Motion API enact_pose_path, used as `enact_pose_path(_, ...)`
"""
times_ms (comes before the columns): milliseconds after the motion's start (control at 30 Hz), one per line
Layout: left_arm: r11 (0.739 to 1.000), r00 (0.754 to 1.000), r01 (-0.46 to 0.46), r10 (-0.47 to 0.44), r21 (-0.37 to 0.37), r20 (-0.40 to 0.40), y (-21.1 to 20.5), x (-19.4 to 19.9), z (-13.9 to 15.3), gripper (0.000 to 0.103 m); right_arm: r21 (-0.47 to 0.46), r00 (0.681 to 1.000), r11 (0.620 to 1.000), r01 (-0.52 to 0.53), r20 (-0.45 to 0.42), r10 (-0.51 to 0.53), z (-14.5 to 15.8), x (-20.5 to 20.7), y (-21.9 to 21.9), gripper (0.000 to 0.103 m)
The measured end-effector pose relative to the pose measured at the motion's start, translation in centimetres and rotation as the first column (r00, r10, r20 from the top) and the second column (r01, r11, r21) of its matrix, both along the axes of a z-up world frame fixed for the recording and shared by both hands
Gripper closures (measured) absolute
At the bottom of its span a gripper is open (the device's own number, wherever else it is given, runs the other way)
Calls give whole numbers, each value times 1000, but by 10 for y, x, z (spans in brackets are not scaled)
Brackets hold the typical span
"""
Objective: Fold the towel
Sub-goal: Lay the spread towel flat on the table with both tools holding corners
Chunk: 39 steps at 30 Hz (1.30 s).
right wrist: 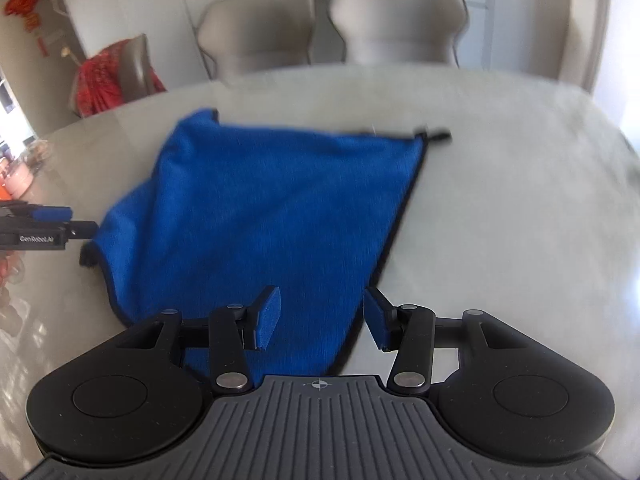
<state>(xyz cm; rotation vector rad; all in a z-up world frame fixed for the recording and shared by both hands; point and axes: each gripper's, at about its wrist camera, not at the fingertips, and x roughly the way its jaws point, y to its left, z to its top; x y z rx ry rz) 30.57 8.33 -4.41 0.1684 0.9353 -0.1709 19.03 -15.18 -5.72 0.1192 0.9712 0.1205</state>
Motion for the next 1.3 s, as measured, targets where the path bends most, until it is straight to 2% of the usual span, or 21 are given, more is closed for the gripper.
enact_pose_path(133, 1000, 999, 12, -12, -7, -40, 0, 5, -5, 38, -42, 998, 998, 51, -38, -52, -11, -5, 8, 55)
enact_pose_path(367, 998, 994, 54, -56, -22, -94, -7, 16, -8, 38, -94, 996, 992, 80, -21, -82, -12, -9, 21, 55)
enact_pose_path(467, 997, 994, 66, -62, 39, -96, -12, 16, -8, 27, -124, 997, 990, 74, -8, -75, -13, -11, 27, 55)
enact_pose_path(633, 996, 996, 62, -57, 65, -71, -16, 10, -8, 26, -122, 999, 992, 34, 32, -31, -15, -18, 38, 58)
enact_pose_path(667, 995, 996, 73, -69, 62, -65, -16, 9, -8, 30, -122, 999, 992, 28, 38, -23, -15, -18, 40, 62)
enact_pose_path(733, 991, 990, 132, -130, 34, -55, -17, 3, -7, 61, -111, 999, 994, 1, 50, 4, -14, -19, 42, 79)
enact_pose_path(767, 983, 982, 183, -182, 7, -50, -19, -2, -6, 88, -103, 999, 995, -8, 50, 14, -14, -19, 43, 91)
enact_pose_path(800, 981, 980, 193, -192, 9, -50, -20, -3, -6, 90, -93, 999, 995, -21, 47, 26, -14, -19, 44, 91)
enact_pose_path(867, 976, 978, 207, -205, 61, -39, -27, -10, -5, 93, -101, 998, 994, -27, 53, 33, -12, -19, 46, 92)
enact_pose_path(967, 983, 983, 180, -179, 27, -41, -22, -16, 1, 102, -121, 997, 992, -25, 69, 33, -1, -24, 41, 93)
enact_pose_path(1100, 989, 988, 145, -145, 3, -50, -9, -29, 9, 102, -207, 995, 978, -27, 88, 46, 16, -34, 33, 94)
enact_pose_path(1300, 986, 984, 168, -169, -18, -62, -4, -77, 20, 102, -281, 998, 960, 17, 67, 2, 38, -57, 5, 94)
